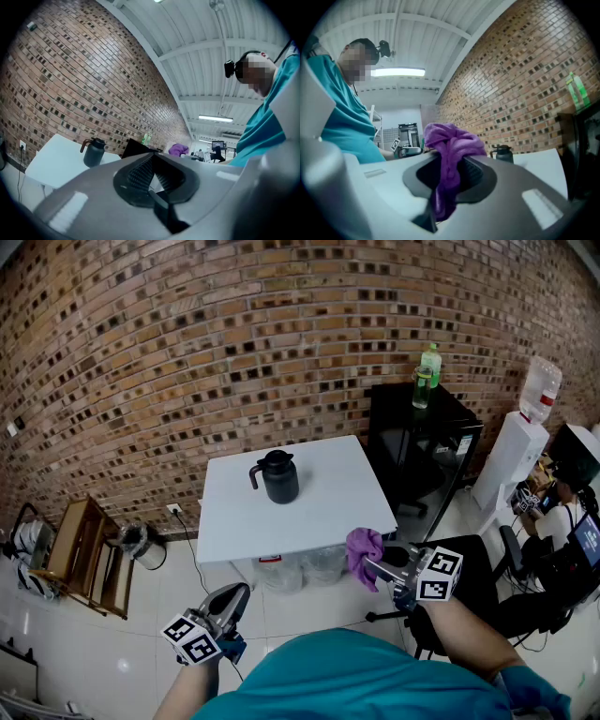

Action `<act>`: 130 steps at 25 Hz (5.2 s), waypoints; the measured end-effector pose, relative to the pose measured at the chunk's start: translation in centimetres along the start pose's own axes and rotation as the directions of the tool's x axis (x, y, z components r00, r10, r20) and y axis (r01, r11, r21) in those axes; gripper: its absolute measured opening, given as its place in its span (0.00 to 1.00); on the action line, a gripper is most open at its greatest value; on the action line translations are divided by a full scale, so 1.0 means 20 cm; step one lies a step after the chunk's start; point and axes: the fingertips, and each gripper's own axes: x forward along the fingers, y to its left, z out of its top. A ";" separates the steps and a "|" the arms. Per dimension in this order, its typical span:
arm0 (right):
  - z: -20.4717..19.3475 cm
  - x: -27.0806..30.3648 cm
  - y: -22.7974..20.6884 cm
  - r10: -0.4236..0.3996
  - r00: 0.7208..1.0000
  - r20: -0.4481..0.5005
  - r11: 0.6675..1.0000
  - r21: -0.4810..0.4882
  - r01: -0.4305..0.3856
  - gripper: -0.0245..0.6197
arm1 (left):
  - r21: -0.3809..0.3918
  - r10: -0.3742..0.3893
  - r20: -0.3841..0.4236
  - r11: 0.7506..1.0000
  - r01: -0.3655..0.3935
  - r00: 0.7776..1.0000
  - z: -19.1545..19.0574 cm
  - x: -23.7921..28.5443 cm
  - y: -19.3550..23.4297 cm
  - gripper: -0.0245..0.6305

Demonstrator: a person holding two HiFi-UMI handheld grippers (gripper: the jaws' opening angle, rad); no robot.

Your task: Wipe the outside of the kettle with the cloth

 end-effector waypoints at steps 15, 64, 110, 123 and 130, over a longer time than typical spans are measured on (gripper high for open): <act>0.02 0.29 -0.52 -0.012 1.000 0.000 1.000 0.028 0.012 0.14 | 0.132 0.124 -0.115 0.985 -0.109 0.986 0.01 0.44 0.69 0.22; 0.64 1.32 -1.74 -0.023 0.998 -0.051 0.981 -0.192 0.013 0.14 | -0.037 -0.211 -0.053 0.977 0.209 0.976 1.20 1.88 1.75 0.18; 1.27 1.47 -1.45 -0.015 0.997 -0.072 0.691 -0.721 -0.042 0.14 | 0.175 -0.338 0.216 0.937 0.304 0.916 2.15 1.89 1.20 0.18; 1.20 1.67 -1.54 -0.371 0.900 -0.228 0.410 -0.910 -0.062 0.14 | 0.168 -0.107 0.169 0.983 0.078 0.980 2.08 2.00 1.24 0.18; 1.03 1.73 -1.53 -0.367 0.881 -0.300 0.415 -0.900 -0.134 0.14 | 0.243 0.039 0.174 0.967 -0.081 0.984 2.06 2.05 1.35 0.18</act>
